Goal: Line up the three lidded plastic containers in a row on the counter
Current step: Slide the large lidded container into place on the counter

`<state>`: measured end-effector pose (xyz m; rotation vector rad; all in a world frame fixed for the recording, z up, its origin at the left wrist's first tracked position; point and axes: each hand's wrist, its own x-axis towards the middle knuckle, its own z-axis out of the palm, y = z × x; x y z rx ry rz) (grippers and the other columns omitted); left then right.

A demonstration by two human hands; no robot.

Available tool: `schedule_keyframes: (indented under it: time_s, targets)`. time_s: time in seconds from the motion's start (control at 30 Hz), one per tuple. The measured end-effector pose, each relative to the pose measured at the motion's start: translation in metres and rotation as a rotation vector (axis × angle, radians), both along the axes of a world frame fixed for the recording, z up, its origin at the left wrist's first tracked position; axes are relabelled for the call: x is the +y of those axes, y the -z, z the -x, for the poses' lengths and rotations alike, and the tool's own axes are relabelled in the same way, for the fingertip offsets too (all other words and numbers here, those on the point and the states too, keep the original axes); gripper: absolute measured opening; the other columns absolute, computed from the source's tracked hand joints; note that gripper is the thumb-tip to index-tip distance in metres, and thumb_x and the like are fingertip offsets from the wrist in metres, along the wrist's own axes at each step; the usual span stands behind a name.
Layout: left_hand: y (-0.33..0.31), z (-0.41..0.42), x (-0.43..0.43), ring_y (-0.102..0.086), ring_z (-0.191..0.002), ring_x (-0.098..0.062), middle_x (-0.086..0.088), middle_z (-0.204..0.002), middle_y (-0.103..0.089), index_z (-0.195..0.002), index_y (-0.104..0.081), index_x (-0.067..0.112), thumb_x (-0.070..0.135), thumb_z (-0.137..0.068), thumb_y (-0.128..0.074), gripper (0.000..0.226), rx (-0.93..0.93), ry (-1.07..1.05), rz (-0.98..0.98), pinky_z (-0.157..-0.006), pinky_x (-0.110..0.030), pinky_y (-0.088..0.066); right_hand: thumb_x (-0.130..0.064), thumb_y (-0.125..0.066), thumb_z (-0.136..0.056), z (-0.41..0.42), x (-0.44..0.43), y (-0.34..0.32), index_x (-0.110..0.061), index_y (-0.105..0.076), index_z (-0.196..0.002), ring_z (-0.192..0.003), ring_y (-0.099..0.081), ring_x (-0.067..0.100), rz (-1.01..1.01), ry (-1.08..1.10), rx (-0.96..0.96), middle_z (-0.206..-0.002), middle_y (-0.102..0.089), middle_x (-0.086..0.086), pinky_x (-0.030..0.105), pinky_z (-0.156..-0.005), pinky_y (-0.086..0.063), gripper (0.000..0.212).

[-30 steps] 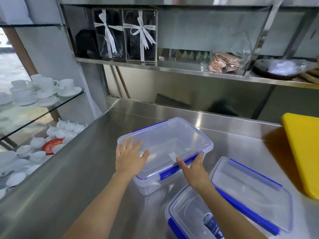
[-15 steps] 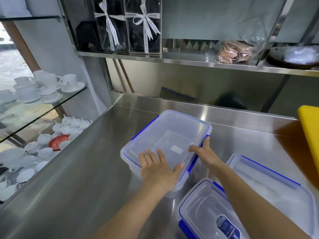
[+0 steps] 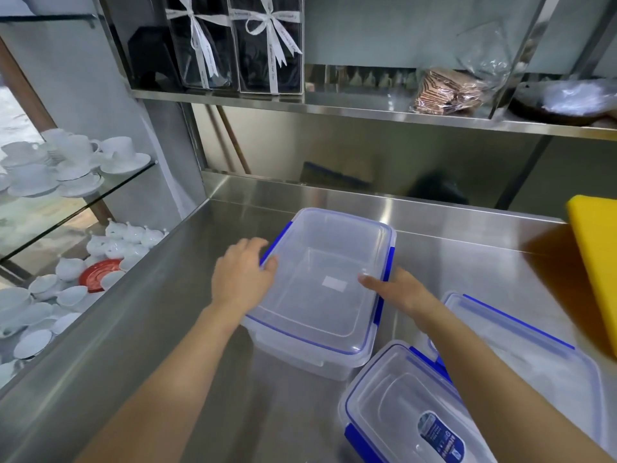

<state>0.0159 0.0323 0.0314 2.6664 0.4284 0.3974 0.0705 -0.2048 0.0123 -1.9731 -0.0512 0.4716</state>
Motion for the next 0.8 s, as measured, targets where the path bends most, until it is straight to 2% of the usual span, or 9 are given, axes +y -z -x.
schedule_keyframes:
  time_s: [0.07,0.1,0.17,0.23,0.33,0.47,0.63,0.73,0.8]
  targets:
    - [0.01,-0.004,0.014,-0.041,-0.125,-0.033,-0.012,-0.139,-0.044,-0.136,-0.039,0.016,0.045,-0.088,-0.051,0.057,0.096,-0.104,0.059,-0.1,-0.046,-0.035,-0.029,-0.069,-0.079,0.016,-0.003,-0.005,-0.027,-0.044,-0.11,-0.08,-0.055,0.005,0.021,-0.205,0.081,-0.099,-0.06,-0.008,0.012,-0.057,-0.05,0.04]
    - [0.016,-0.004,0.018,-0.035,-0.131,-0.033,-0.011,-0.146,-0.035,-0.141,-0.029,0.018,0.051,-0.086,-0.051,0.067,0.191,-0.127,0.12,-0.104,-0.049,-0.031,-0.028,-0.073,-0.076,0.022,-0.004,-0.007,-0.029,-0.04,-0.113,-0.083,-0.054,0.004,0.056,-0.306,0.114,-0.1,-0.057,-0.01,0.01,-0.063,-0.051,0.05]
    - [0.026,-0.003,0.023,-0.03,-0.135,-0.034,-0.011,-0.152,-0.024,-0.145,-0.015,0.024,0.059,-0.082,-0.051,0.081,0.335,-0.102,0.303,-0.107,-0.051,-0.029,-0.038,-0.082,-0.062,0.026,-0.006,-0.002,-0.027,-0.027,-0.13,-0.104,-0.054,0.012,0.196,-0.414,0.105,-0.118,-0.053,-0.007,0.026,-0.091,-0.051,0.088]
    - [0.037,-0.002,0.022,-0.042,-0.129,-0.033,-0.009,-0.147,-0.035,-0.144,-0.014,0.028,0.06,-0.081,-0.051,0.08,0.37,-0.028,0.471,-0.105,-0.047,-0.036,-0.043,-0.085,-0.054,0.023,-0.006,0.001,-0.025,-0.007,-0.14,-0.121,-0.047,0.02,0.283,-0.434,0.12,-0.134,-0.045,-0.004,0.039,-0.102,-0.045,0.117]
    - [0.048,-0.003,0.019,-0.054,-0.114,-0.032,-0.006,-0.131,-0.054,-0.139,-0.024,0.028,0.062,-0.082,-0.046,0.07,0.297,-0.016,0.408,-0.098,-0.046,-0.044,-0.032,-0.087,-0.057,0.021,-0.008,0.004,-0.025,0.016,-0.141,-0.123,-0.043,0.02,0.292,-0.463,0.13,-0.136,-0.042,-0.005,0.037,-0.104,-0.042,0.133]
    - [0.054,-0.008,0.019,-0.055,-0.111,-0.033,-0.005,-0.126,-0.057,-0.136,-0.031,0.031,0.062,-0.083,-0.042,0.063,0.223,-0.065,0.322,-0.095,-0.047,-0.045,-0.026,-0.087,-0.057,0.013,-0.009,0.005,-0.03,0.012,-0.14,-0.116,-0.048,0.015,0.198,-0.445,0.113,-0.125,-0.047,-0.011,0.026,-0.09,-0.045,0.13]
    - [0.053,-0.031,0.02,-0.055,-0.111,-0.035,-0.008,-0.126,-0.057,-0.136,-0.032,0.027,0.06,-0.085,-0.04,0.061,0.212,-0.091,0.274,-0.096,-0.047,-0.044,-0.021,-0.086,-0.06,-0.014,-0.008,0.006,-0.033,-0.016,-0.136,-0.117,-0.05,0.013,0.09,-0.442,0.051,-0.123,-0.05,-0.014,0.019,-0.085,-0.047,0.104]
    - [0.051,-0.05,0.028,-0.048,-0.124,-0.032,-0.006,-0.139,-0.048,-0.142,-0.026,0.026,0.059,-0.085,-0.044,0.068,0.233,-0.042,0.333,-0.103,-0.047,-0.039,-0.015,-0.084,-0.063,-0.035,-0.004,0.008,-0.029,-0.027,-0.135,-0.12,-0.049,0.015,0.041,-0.408,0.023,-0.126,-0.052,-0.008,0.021,-0.086,-0.049,0.092]
    - [0.052,-0.063,0.037,-0.04,-0.133,-0.027,-0.002,-0.149,-0.038,-0.145,-0.022,0.028,0.059,-0.083,-0.049,0.074,0.223,0.021,0.436,-0.109,-0.048,-0.034,-0.012,-0.081,-0.067,-0.048,-0.002,0.01,-0.025,-0.032,-0.134,-0.118,-0.052,0.016,0.017,-0.371,0.013,-0.126,-0.054,-0.005,0.018,-0.079,-0.053,0.084]
